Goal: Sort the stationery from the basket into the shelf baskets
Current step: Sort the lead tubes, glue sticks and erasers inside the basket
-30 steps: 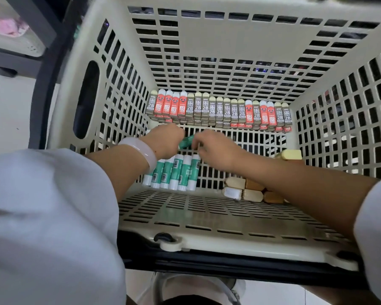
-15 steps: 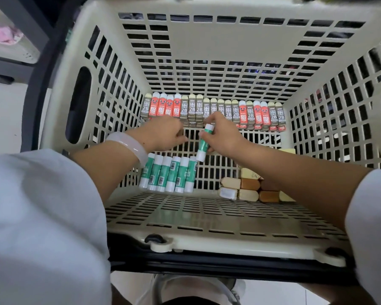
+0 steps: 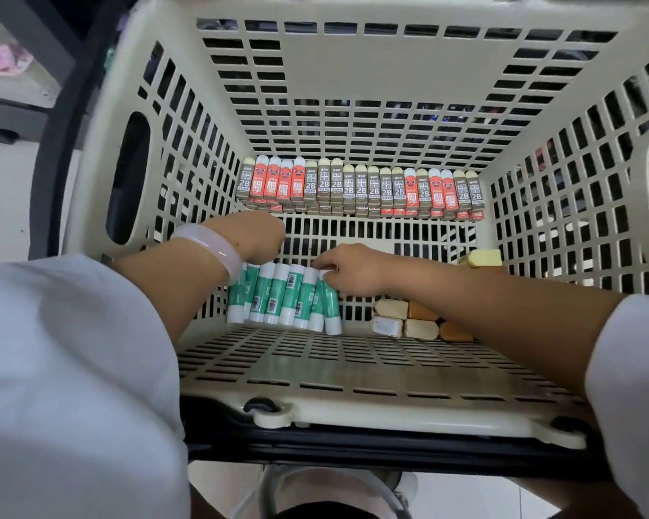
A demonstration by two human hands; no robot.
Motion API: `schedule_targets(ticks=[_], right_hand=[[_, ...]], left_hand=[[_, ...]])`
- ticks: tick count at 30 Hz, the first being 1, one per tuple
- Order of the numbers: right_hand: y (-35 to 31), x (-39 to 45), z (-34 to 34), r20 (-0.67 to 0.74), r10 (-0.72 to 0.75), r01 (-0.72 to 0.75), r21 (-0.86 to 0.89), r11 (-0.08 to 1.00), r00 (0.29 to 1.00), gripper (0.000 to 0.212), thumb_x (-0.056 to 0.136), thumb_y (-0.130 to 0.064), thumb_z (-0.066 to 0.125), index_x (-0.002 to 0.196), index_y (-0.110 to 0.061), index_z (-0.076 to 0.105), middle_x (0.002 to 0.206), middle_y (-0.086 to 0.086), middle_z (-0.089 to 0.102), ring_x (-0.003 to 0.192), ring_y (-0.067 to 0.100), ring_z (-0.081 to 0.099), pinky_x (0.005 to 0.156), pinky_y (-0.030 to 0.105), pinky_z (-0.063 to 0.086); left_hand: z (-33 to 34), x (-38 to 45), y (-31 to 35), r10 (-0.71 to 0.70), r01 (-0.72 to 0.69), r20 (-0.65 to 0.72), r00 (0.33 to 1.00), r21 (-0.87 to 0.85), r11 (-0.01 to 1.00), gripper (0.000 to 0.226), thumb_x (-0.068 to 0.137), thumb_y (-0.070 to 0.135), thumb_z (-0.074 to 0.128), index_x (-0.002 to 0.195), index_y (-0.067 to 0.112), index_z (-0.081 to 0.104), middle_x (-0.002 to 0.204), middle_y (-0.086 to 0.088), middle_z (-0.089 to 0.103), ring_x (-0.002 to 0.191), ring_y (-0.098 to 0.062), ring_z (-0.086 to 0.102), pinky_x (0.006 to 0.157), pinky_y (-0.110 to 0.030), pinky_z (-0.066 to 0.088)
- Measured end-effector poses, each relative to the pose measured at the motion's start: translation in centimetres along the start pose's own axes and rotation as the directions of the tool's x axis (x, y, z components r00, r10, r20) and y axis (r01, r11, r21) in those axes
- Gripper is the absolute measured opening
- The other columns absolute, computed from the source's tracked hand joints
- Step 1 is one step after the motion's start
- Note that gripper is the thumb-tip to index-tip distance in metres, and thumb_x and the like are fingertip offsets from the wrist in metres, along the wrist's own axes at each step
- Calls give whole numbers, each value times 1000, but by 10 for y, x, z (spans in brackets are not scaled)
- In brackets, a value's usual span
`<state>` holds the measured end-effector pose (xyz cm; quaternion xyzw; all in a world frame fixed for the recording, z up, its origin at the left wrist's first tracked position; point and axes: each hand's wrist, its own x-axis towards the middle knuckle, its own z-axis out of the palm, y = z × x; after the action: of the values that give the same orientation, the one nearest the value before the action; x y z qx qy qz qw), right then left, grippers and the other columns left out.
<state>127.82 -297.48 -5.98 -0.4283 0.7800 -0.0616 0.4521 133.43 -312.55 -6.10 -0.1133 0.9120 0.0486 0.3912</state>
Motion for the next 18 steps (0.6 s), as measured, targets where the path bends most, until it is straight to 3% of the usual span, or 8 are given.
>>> schedule_targets(ticks=[2,5,8,11,14,16,18], right_hand=[[2,1,-2,-14,-13,13,-51,999,1000,43,97,-10,37,140,-8,38,148,9,36,133,24,37,104,28,31],[9,0,-9,-121,9,-13,-33,999,993,42,95,-7,40,137,-9,42,144,12,39,128,25,43,103,32,36],[15,-3,-10,-85,20,-22,-15,1000,996,39,96,-8,39,134,-7,46,141,9,45,126,23,45,95,24,36],[12,-2,-6,-13,3,-3,-37,999,1000,39,97,-11,37,135,-7,44,142,8,43,126,21,43,88,20,32],[11,-1,-8,-20,-7,5,-54,999,1000,40,97,-12,37,136,-9,43,143,8,42,126,22,43,88,21,33],[12,-3,-13,-61,-10,7,-56,998,998,40,97,-13,37,136,-10,43,141,9,44,116,21,50,83,19,35],[14,-5,-22,-86,-15,10,-57,998,996,38,98,-16,37,135,-10,45,137,9,48,86,12,54,66,13,37]], left_hand=[[0,-1,2,15,-15,33,999,1,1000,27,93,5,37,104,4,62,105,-7,62,92,-22,59,77,-29,47],[1,-3,4,3,-10,128,992,50,999,18,92,4,38,91,6,56,97,-6,58,80,-20,52,69,-27,41],[0,-5,4,14,-18,108,994,39,999,18,93,3,37,86,5,54,94,-7,57,76,-19,48,68,-27,40],[-1,-5,4,34,-36,114,993,10,999,29,94,6,37,111,5,60,115,-7,59,98,-22,56,81,-29,44],[-2,-9,5,29,-27,147,989,-15,1000,32,95,9,38,121,9,56,123,-7,56,107,-23,54,85,-30,43],[-4,-10,5,37,-31,87,996,-69,997,30,95,10,38,120,9,57,123,-7,56,105,-22,54,85,-30,43],[-9,-14,6,23,-29,-38,999,-162,986,28,96,11,40,116,6,59,122,-9,58,101,-23,55,85,-30,44]])
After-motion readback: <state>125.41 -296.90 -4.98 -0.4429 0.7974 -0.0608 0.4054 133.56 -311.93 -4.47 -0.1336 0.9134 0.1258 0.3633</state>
